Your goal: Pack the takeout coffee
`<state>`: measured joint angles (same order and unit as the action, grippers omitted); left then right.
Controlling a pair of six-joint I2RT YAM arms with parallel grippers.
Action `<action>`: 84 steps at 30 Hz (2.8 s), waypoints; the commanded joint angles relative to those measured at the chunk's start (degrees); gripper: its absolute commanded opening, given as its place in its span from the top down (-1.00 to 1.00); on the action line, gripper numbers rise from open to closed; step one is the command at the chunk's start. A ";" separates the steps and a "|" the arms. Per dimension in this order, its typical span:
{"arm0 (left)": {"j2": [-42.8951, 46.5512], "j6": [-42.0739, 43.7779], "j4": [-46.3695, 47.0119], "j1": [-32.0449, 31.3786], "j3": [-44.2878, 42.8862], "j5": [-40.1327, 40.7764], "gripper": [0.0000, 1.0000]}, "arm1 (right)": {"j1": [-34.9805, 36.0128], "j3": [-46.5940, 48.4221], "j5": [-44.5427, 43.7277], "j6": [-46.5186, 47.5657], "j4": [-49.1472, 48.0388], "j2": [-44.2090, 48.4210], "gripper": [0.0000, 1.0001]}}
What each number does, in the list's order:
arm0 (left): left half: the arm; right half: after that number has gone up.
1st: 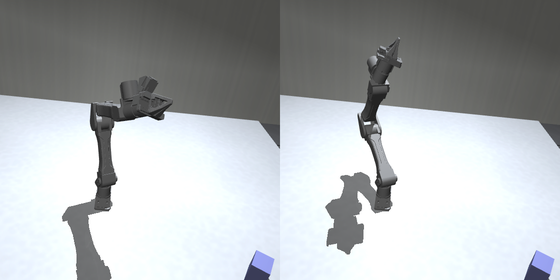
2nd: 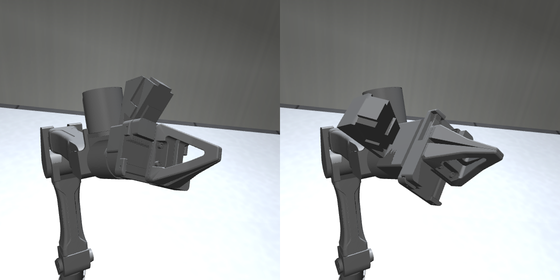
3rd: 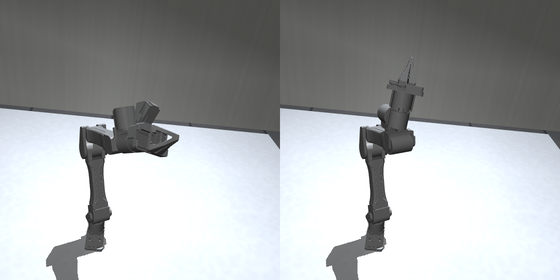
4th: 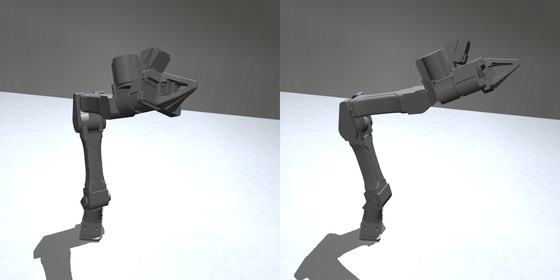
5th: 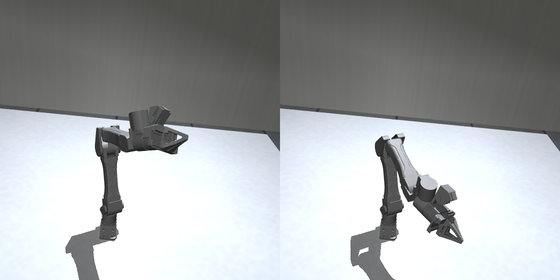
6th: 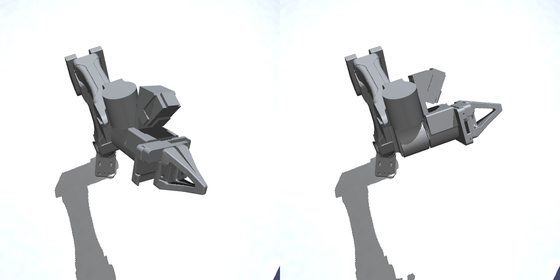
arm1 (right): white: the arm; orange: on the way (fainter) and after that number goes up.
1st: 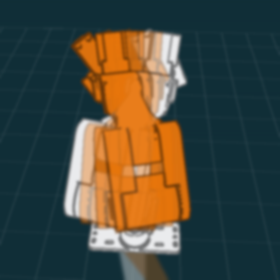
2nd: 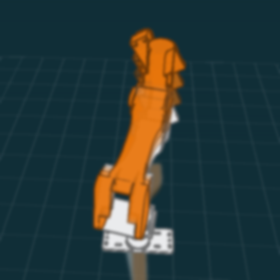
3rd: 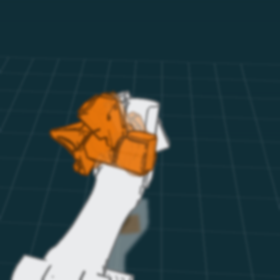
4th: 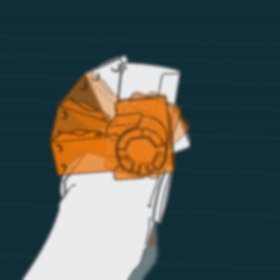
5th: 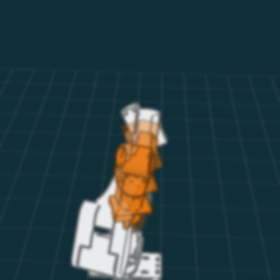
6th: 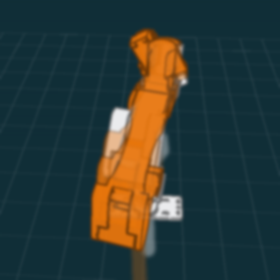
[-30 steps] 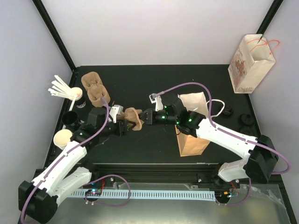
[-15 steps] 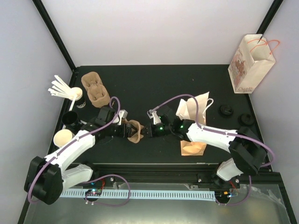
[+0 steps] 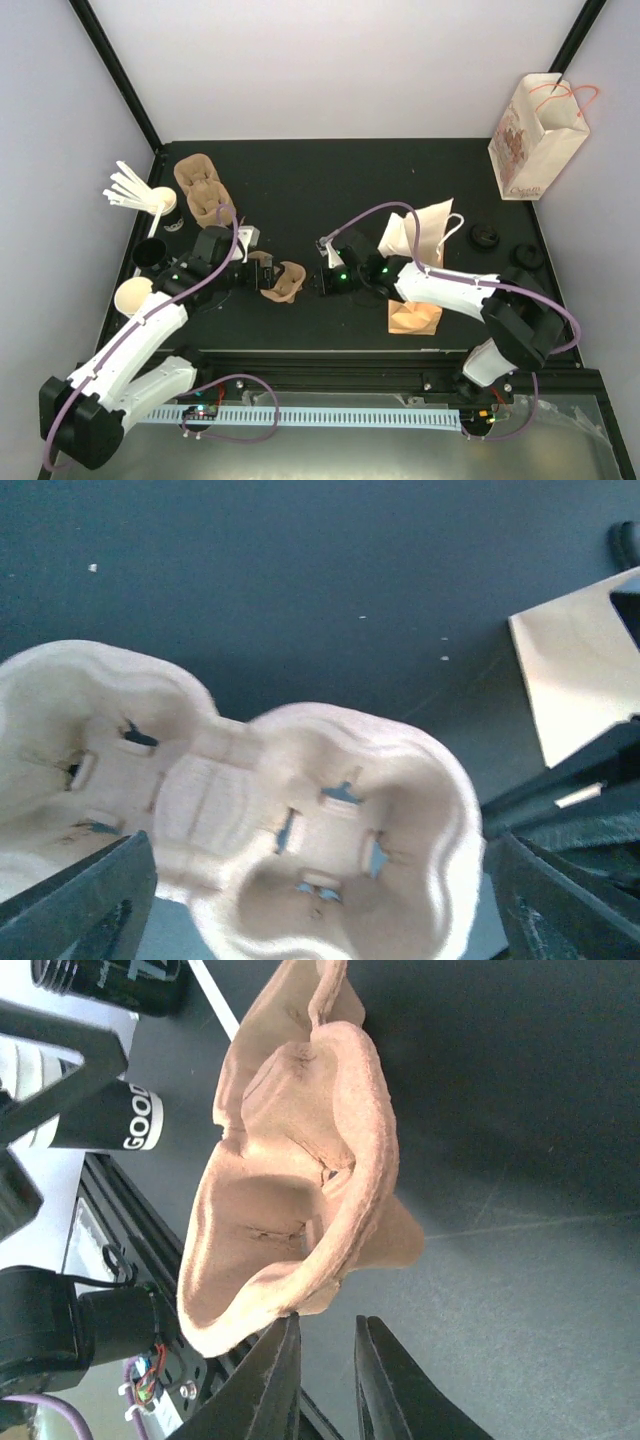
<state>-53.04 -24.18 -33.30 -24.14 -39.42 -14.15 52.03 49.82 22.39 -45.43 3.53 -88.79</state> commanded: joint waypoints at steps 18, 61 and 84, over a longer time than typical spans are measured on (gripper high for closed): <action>-3.51 4.03 -1.02 -15.01 -6.16 -1.35 -0.70 | 0.93 21.40 -32.26 17.80 48.22 17.17 0.13; -69.31 -32.66 45.50 -39.93 -29.93 -1.84 0.97 | 11.25 32.72 -40.85 19.45 53.84 40.73 0.13; -18.24 -12.76 11.28 -33.12 -9.91 14.95 0.67 | 11.75 23.22 -18.10 10.63 41.69 33.53 0.16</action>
<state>-80.79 -41.56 -10.07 -61.04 -53.34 -3.70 63.26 74.15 -3.16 -31.35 51.90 -52.03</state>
